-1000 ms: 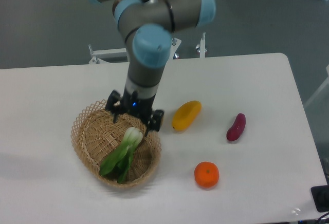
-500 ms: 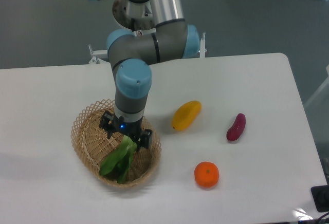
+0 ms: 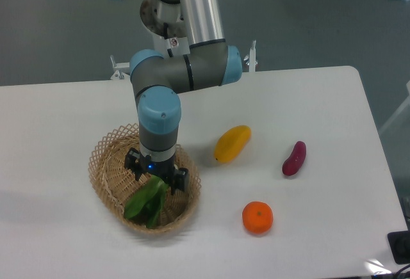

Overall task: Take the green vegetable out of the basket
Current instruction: 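Lower the gripper onto the green bok choy and close on it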

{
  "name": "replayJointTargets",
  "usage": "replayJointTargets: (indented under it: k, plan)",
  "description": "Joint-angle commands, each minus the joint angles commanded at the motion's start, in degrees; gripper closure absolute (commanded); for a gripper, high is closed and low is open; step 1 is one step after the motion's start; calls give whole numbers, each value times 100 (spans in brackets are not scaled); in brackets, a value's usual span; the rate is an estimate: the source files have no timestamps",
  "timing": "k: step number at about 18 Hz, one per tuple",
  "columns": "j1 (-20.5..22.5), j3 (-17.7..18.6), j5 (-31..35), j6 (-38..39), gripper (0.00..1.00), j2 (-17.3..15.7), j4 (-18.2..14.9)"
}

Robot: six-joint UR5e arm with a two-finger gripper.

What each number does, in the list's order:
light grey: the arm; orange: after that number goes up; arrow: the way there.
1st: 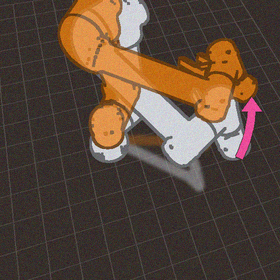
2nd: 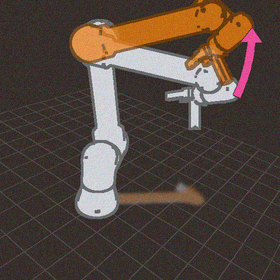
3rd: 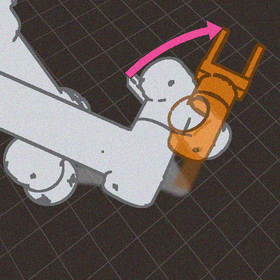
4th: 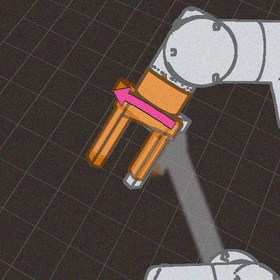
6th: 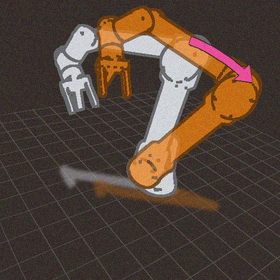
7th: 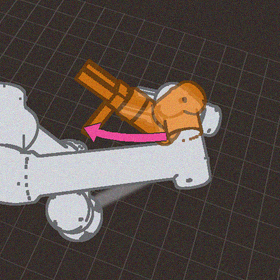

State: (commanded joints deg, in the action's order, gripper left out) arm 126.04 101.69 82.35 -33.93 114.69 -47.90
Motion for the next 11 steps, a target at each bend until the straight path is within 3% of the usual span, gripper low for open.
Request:
replayJointTargets:
  k: [11]
  plan:
    - [-246, 9, 439, 290, 0, 185, 264]
